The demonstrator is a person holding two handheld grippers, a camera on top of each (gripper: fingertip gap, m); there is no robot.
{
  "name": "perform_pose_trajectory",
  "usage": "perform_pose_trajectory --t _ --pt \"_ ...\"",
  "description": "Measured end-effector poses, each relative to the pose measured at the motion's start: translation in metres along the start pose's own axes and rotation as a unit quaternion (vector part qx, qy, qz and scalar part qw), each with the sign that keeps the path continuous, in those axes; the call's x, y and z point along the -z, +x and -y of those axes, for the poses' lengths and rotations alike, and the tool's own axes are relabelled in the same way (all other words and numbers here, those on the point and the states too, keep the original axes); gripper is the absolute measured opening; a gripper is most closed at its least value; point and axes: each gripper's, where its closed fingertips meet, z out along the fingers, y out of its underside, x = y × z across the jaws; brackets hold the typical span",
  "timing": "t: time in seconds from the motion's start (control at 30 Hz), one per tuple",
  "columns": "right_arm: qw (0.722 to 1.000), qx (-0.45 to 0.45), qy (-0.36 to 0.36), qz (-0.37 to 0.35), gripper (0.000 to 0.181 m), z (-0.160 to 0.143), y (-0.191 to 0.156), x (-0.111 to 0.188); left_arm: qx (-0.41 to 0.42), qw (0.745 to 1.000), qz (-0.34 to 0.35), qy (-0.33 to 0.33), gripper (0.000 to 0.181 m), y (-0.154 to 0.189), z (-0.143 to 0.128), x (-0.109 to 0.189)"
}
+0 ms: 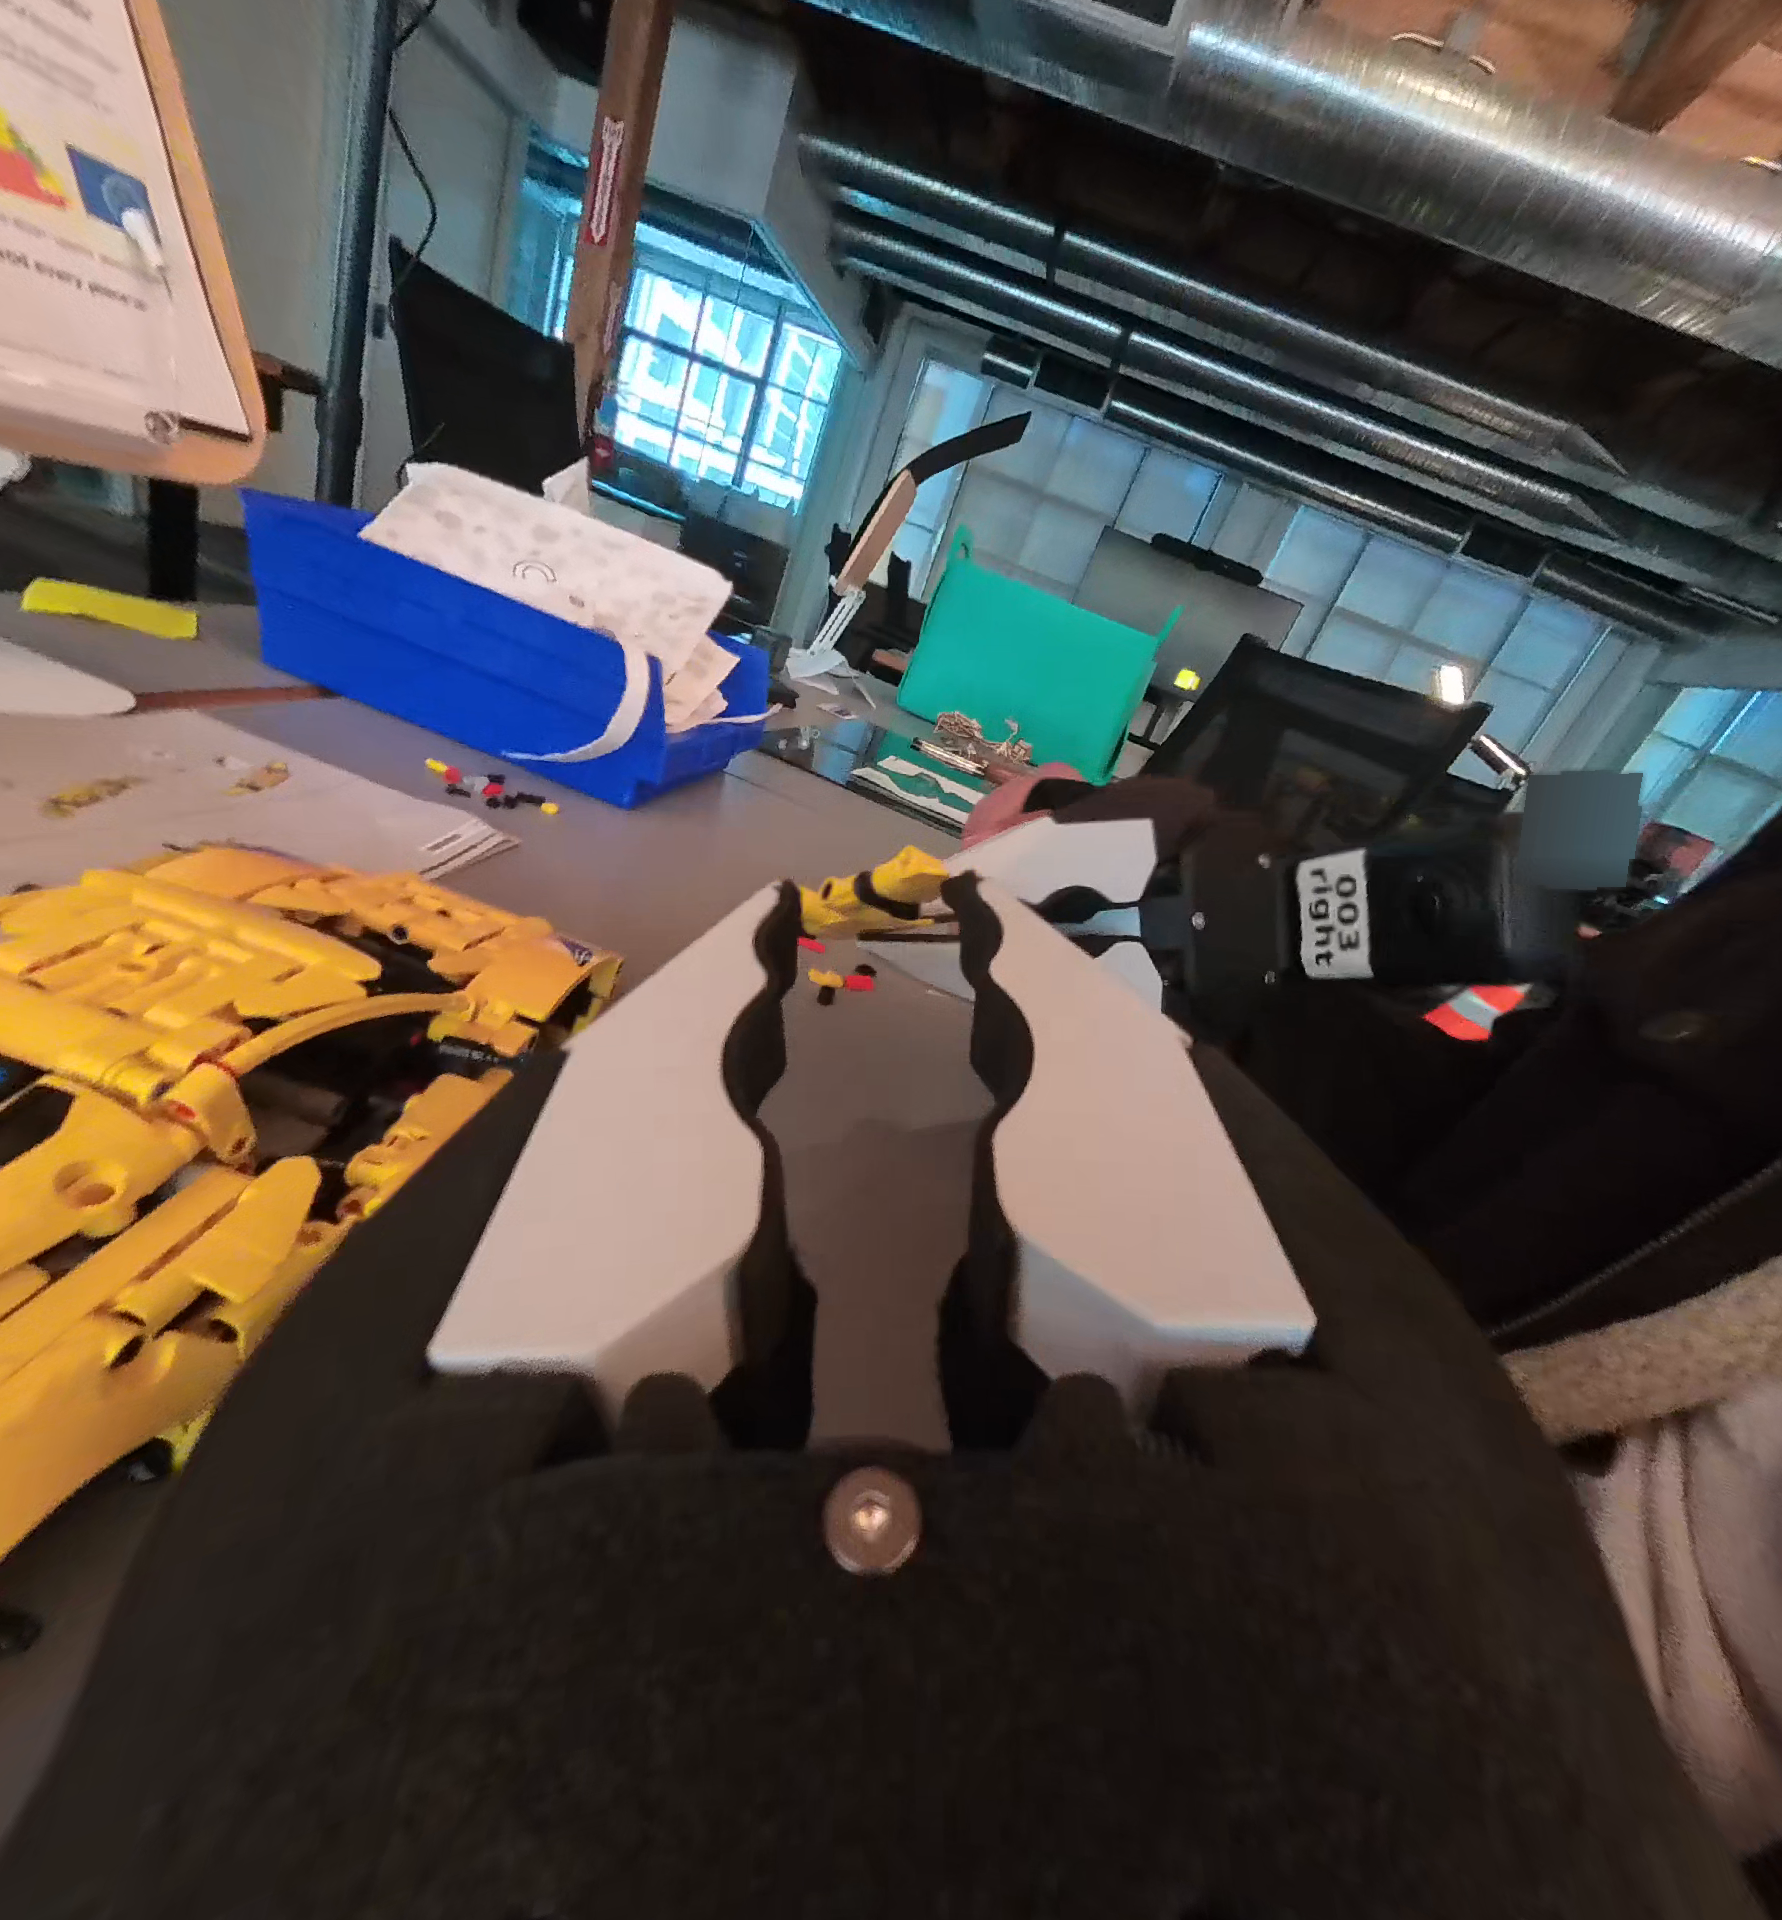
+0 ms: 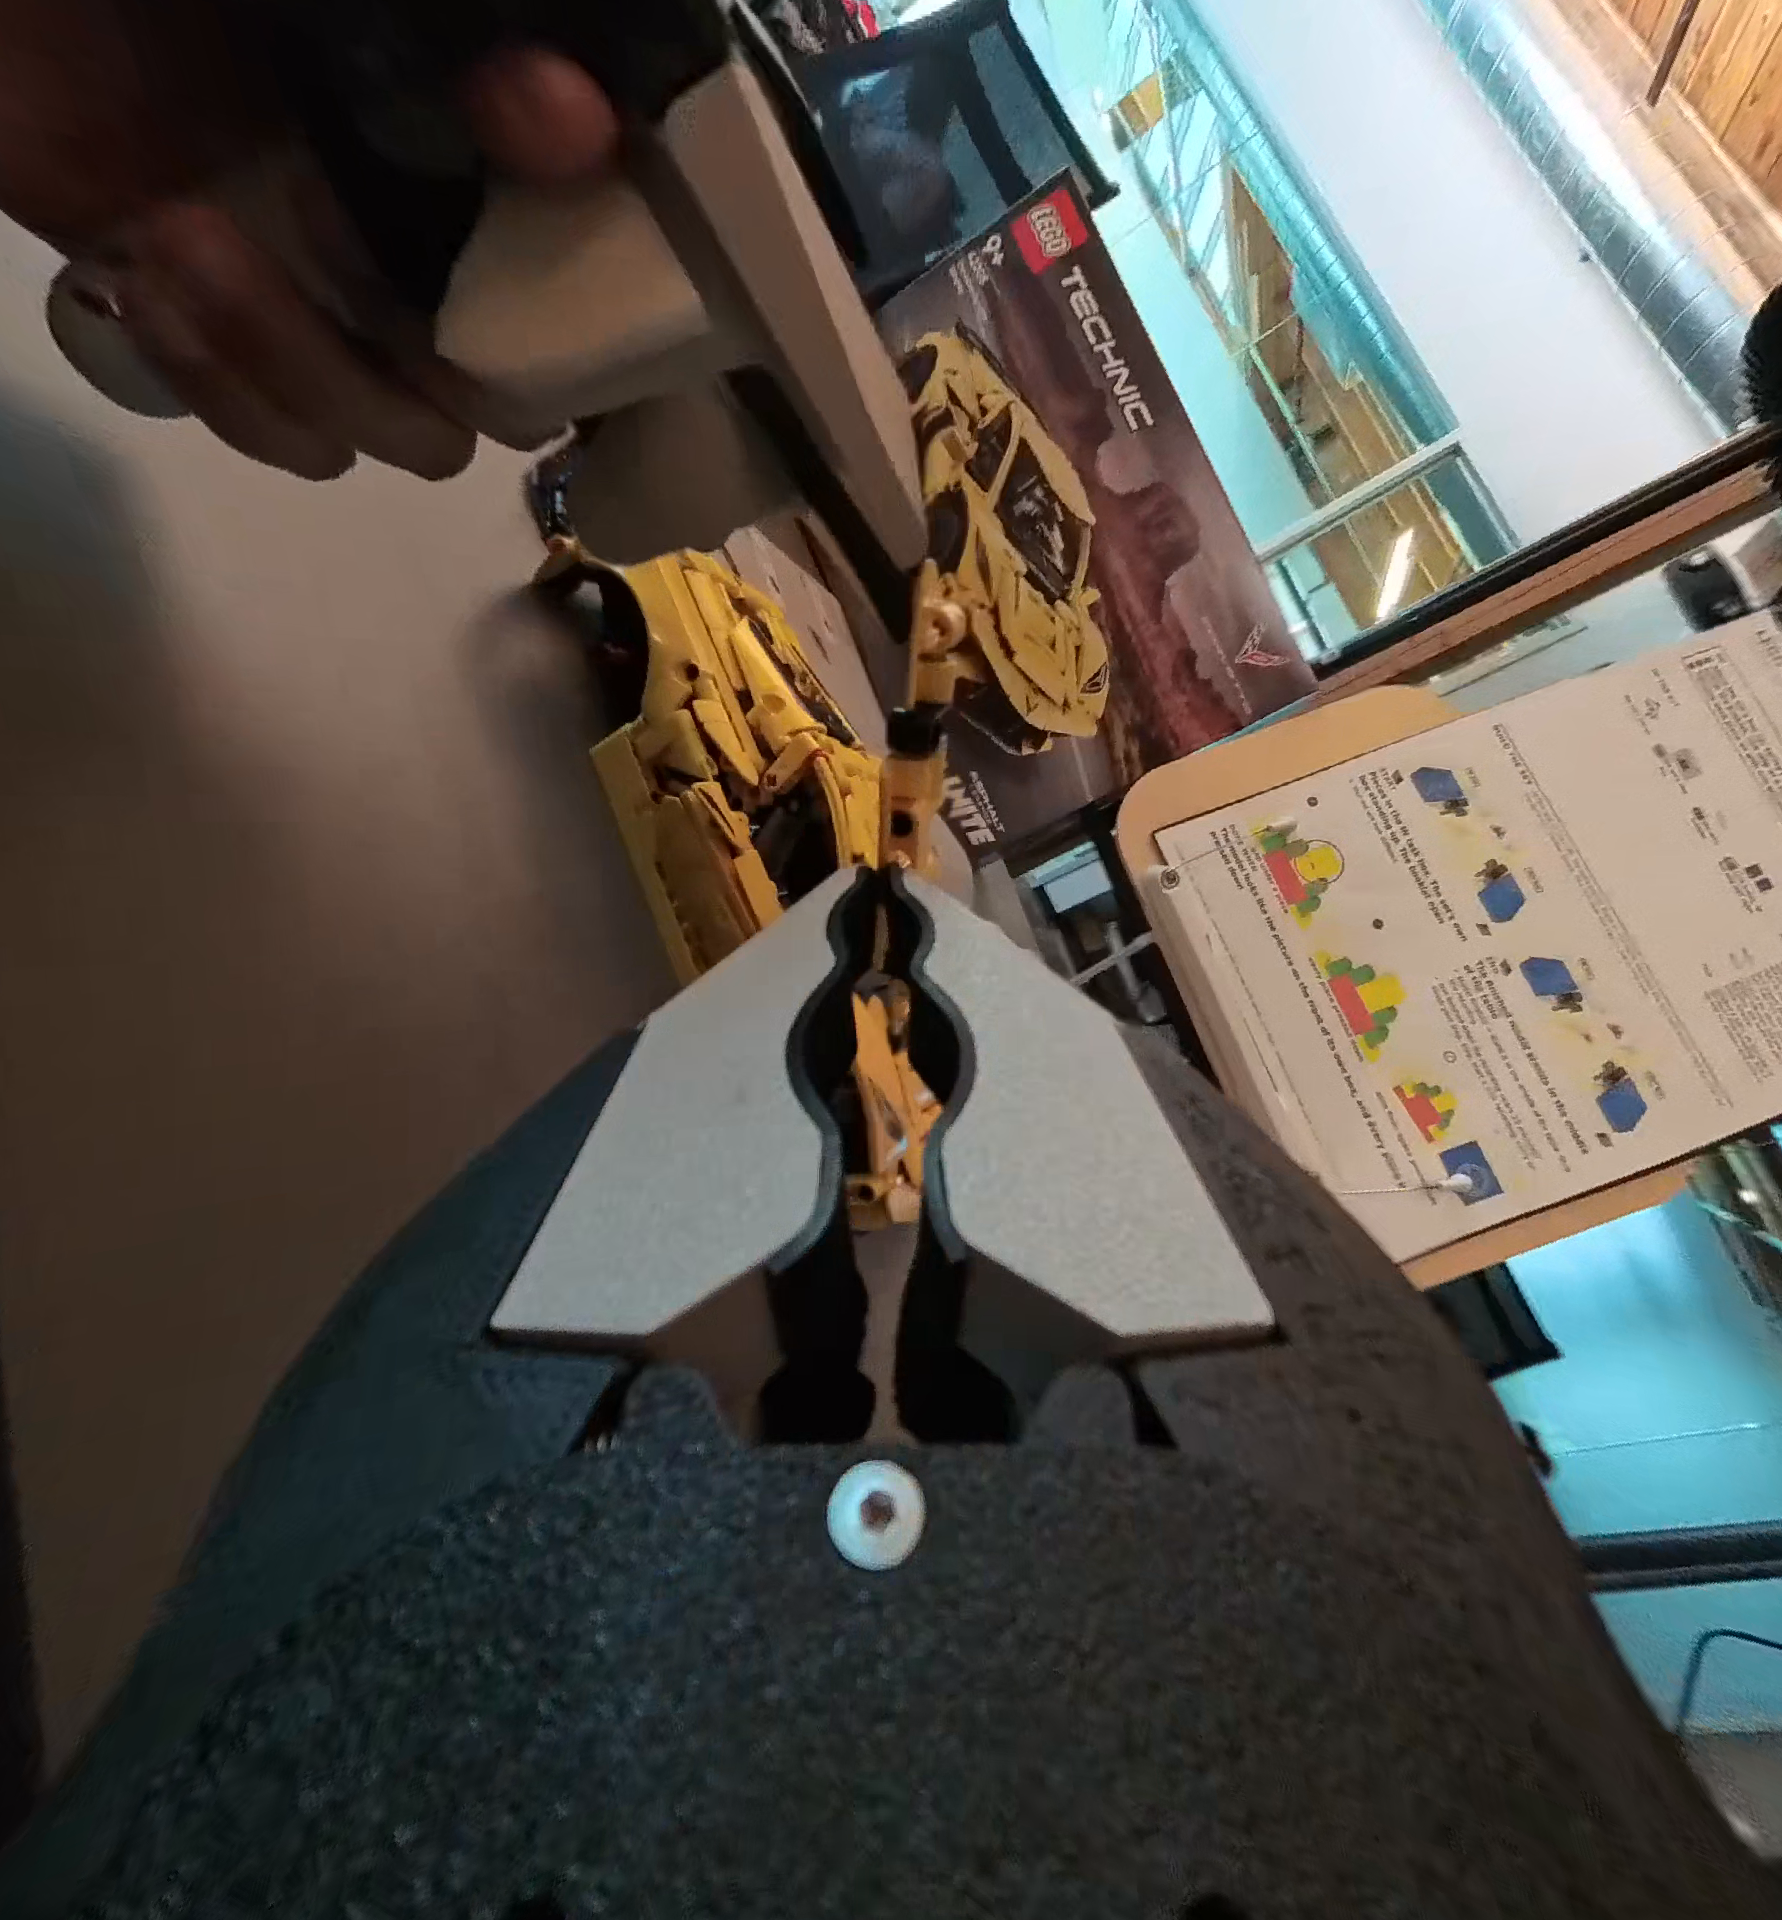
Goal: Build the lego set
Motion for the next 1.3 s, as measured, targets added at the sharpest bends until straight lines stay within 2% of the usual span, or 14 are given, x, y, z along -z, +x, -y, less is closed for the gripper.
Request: perform_pose_trajectory --t 0.1,0.17,0.23,0.3,0.37,0.47,0.53,0.67,0.73,0.8,0.97,1.07,1.2,1.3 --pt "0.994 -0.023 -0.031 0.099 0.002 -0.018 -0.031 -0.007 -0.004 1.000 -0.005 0.013 0.034 0.002 0.006 0.002" --pt "0.988 0.011 -0.064 0.142 0.002 -0.030 -0.054 -0.008 0.001 0.999 0.032 0.001 0.034 -0.012 0.002 0.007" --pt "0.982 0.033 -0.091 0.164 0.002 -0.035 -0.067 -0.008 0.020 0.996 0.071 -0.042 0.034 -0.029 -0.013 0.011" --pt "0.972 -0.003 -0.113 0.207 0.002 -0.040 -0.082 -0.006 0.037 0.993 0.059 -0.099 0.034 -0.027 -0.031 0.009" --pt "0.967 -0.036 -0.130 0.217 0.002 -0.042 -0.083 -0.005 0.018 0.985 0.066 -0.156 0.034 -0.029 -0.050 0.008" --pt "0.957 -0.084 -0.140 0.238 0.005 -0.045 -0.091 -0.003 0.023 0.989 0.050 -0.136 0.034 -0.023 -0.044 0.006" --pt "0.945 -0.120 -0.133 0.272 0.016 -0.041 -0.100 0.000 0.035 0.990 0.058 -0.120 0.034 -0.029 -0.038 0.009" --pt "0.926 -0.237 -0.096 0.279 0.033 -0.032 -0.082 0.004 0.037 0.989 0.081 -0.122 0.034 -0.042 -0.035 0.020" --pt "0.909 -0.283 -0.110 0.285 0.037 -0.042 -0.079 0.005 0.013 0.982 0.089 -0.164 0.034 -0.045 -0.048 0.025" --pt "0.895 -0.308 -0.141 0.291 0.044 -0.054 -0.083 0.003 -0.011 0.968 0.087 -0.234 0.034 -0.043 -0.073 0.026" --pt "0.865 -0.348 -0.165 0.321 0.041 -0.059 -0.092 0.006 -0.056 0.934 0.077 -0.344 0.027 -0.035 -0.111 0.024" --pt "0.855 -0.357 -0.162 0.340 0.039 -0.055 -0.097 0.006 -0.056 0.928 0.066 -0.362 0.016 -0.031 -0.118 0.024" --pt "0.859 -0.350 -0.159 0.338 0.040 -0.053 -0.098 0.004 -0.068 0.911 0.052 -0.403 0.014 -0.025 -0.133 0.025" --pt "0.855 -0.359 -0.155 0.340 0.040 -0.053 -0.098 0.003 -0.079 0.908 0.049 -0.408 0.014 -0.023 -0.135 0.025"
